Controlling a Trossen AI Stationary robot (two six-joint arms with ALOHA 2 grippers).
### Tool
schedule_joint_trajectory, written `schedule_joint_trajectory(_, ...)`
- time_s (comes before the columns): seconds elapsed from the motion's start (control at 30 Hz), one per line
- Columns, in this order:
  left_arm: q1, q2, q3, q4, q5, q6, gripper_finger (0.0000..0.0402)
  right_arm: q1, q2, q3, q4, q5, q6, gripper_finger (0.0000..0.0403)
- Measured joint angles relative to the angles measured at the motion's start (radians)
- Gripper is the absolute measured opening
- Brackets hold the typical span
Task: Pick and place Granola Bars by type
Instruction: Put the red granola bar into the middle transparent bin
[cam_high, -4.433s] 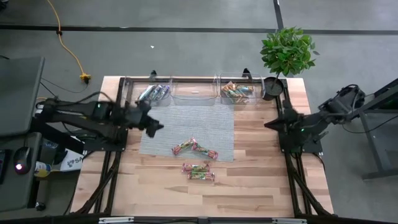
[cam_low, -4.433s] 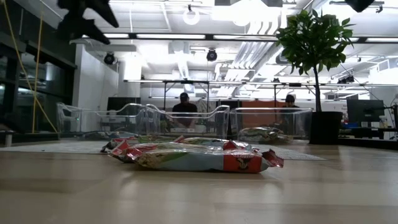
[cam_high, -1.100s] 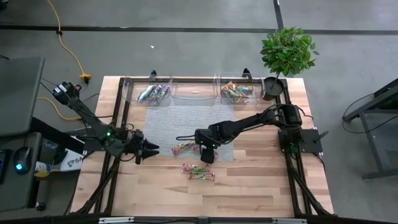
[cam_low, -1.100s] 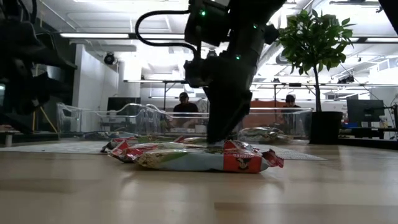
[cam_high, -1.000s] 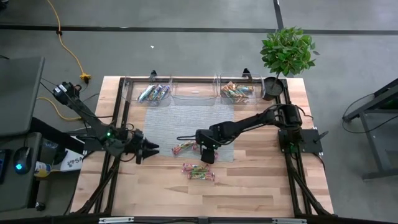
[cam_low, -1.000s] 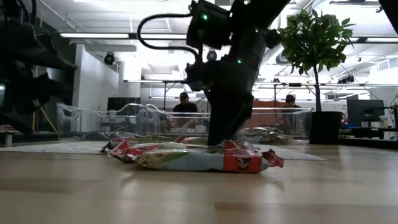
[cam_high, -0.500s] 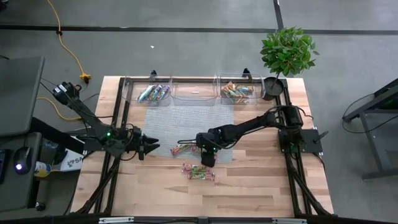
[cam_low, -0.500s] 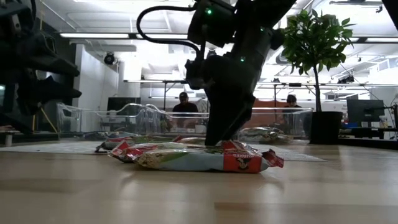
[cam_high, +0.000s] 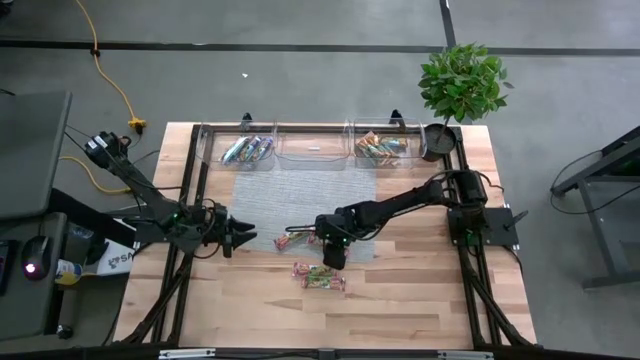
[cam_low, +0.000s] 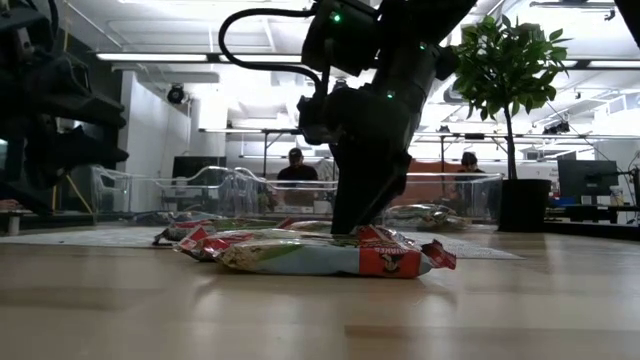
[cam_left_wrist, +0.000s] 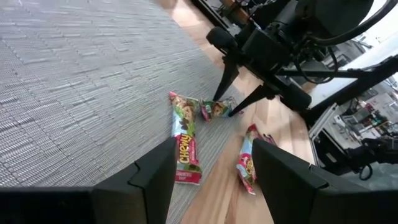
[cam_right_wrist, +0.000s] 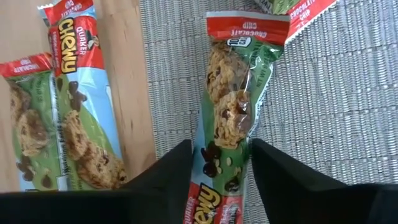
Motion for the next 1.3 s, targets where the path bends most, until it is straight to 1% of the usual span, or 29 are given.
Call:
schedule_joint_trajectory(0.2,0.000,0.000,0.000,-0.031,0.013,-0.037,0.0206,0.000,0.001,0.000,0.001,0.003,0.006,0.0117)
schedule_joint_trajectory(0.5,0.000,0.000,0.000,-0.036,0.014,-0.040,0.0206,-0.003,-0.004,0.002,0.013,-0.003,0.013,0.0066)
schedule_joint_trajectory(0.7,0.000,0.000,0.000,-0.041,0.017,-0.041,0.0206,-0.039,-0.046,0.020,0.007,0.000,-0.007,0.0048)
schedule_joint_trajectory(0.8,0.000,0.000,0.000,-0.043,0.016,-0.042,0.0206,-0.075,-0.058,0.067,-0.017,0.005,-0.043,0.0047)
schedule_joint_trajectory(0.93,0.000,0.000,0.000,-0.035,0.016,-0.045,0.0206,-0.135,-0.060,0.185,-0.081,0.016,-0.134,0.0047)
schedule_joint_trajectory(1.03,0.000,0.000,0.000,-0.032,0.016,-0.045,0.0206,-0.195,-0.061,0.267,-0.124,0.066,-0.219,0.0046)
schedule_joint_trajectory(1.17,0.000,0.000,0.000,-0.030,0.015,-0.055,0.0206,-0.299,-0.062,0.390,-0.189,0.117,-0.312,0.0047)
schedule_joint_trajectory(1.3,0.000,0.000,0.000,-0.030,0.010,-0.074,0.0206,-0.422,-0.063,0.446,-0.201,0.134,-0.384,0.0046)
